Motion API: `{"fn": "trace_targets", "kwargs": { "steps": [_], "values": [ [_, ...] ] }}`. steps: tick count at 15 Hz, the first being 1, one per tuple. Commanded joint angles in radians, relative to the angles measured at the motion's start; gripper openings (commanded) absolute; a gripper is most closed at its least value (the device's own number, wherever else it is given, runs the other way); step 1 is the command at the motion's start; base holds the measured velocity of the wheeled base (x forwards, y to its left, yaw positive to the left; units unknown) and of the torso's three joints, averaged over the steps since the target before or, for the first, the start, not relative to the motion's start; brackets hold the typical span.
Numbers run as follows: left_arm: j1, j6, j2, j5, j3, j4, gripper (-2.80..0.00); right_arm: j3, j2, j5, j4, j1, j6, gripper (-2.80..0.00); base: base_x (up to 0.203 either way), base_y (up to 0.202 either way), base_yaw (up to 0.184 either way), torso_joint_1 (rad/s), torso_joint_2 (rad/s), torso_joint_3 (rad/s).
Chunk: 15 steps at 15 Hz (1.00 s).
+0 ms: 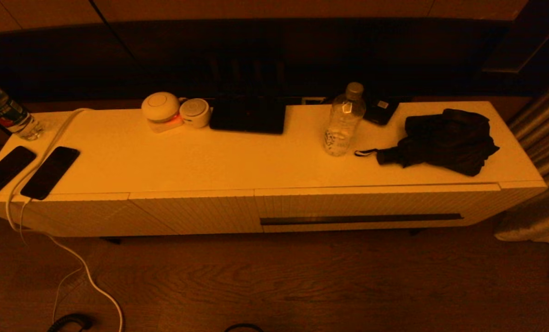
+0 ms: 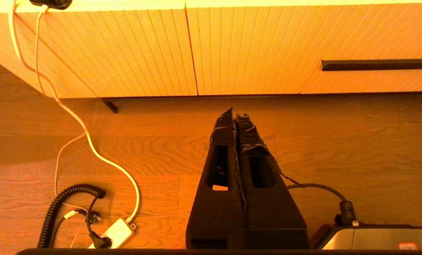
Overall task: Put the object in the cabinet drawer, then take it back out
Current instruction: Open the drawer
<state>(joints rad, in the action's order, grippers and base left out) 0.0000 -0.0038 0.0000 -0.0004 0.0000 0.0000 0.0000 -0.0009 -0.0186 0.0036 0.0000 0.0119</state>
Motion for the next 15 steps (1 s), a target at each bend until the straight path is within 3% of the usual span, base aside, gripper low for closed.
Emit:
{"fn": "trace_targets", "kwargs": {
  "steps": [1, 9, 15],
  "values": [
    [0.0, -0.001, 0.0, 0.0, 0.0, 0.0, -2.8, 0.0, 0.001, -0.001, -0.002, 0.0, 0.005, -2.8, 0.0, 0.0, 0.0, 0.0, 0.0, 0.0],
    [0.0, -0.001, 0.0, 0.0, 0.0, 0.0, -2.8, 0.0, 0.001, 0.003, 0.006, 0.0, -0.023, -2.8, 0.0, 0.0, 0.0, 0.0, 0.0, 0.0],
    [0.0, -0.001, 0.0, 0.0, 0.0, 0.0, -2.8, 0.0, 0.002, -0.007, -0.002, 0.0, 0.039, -2.8, 0.0, 0.0, 0.0, 0.0, 0.0, 0.0]
  ]
}}
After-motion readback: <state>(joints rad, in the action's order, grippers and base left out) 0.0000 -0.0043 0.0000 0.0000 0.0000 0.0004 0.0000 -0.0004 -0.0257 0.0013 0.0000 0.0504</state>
